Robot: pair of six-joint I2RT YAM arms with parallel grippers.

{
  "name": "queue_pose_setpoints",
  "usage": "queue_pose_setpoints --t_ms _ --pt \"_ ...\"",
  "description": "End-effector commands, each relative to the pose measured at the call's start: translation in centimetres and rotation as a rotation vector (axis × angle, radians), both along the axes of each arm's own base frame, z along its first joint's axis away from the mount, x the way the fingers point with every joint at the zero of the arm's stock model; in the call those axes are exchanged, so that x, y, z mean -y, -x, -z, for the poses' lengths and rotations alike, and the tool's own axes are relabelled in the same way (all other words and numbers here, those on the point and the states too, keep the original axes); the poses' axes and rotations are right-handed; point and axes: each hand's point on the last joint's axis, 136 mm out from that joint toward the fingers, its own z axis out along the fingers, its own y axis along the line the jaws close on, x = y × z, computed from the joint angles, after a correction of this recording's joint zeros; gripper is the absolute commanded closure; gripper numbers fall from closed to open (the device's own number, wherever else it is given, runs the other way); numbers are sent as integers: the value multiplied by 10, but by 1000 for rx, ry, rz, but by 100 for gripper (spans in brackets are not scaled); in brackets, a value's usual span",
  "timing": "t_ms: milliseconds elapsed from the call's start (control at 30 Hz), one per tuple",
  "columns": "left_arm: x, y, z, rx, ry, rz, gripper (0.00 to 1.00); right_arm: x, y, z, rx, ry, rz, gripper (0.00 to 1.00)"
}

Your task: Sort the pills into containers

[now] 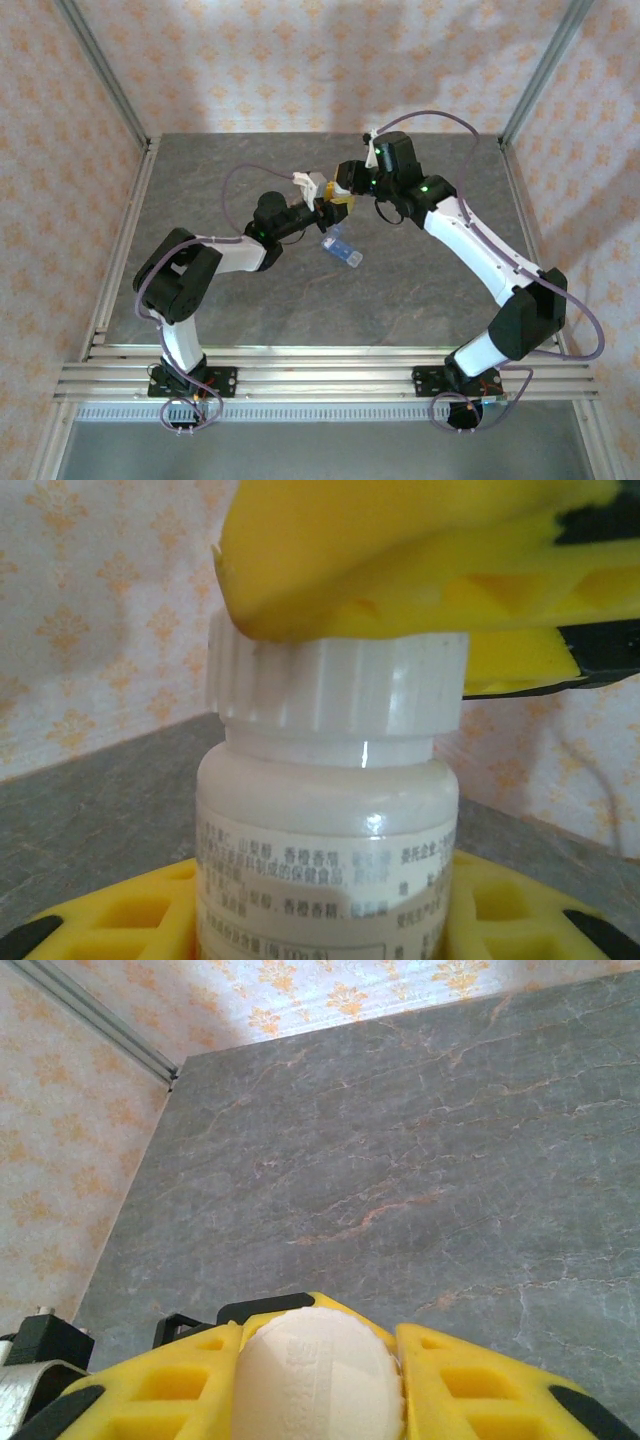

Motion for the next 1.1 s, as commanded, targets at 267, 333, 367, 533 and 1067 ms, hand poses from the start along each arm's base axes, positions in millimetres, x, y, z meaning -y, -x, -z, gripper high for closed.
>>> queue_pose_setpoints --t_ms 267,333,367,533,1067 --pt "-7 4 -38 144 67 -36 100 11 1 -10 -29 31 75 53" --pt "-7 3 -35 137 64 -38 100 11 -2 -17 -19 31 81 48" --pt "-7 3 -35 136 64 -37 100 11 -3 -21 -16 29 83 46" --pt "-7 3 -32 126 65 -31 100 13 -8 -42 11 8 84 29" --pt "5 23 -51 46 145 200 100 22 15 -61 113 -95 -262 19"
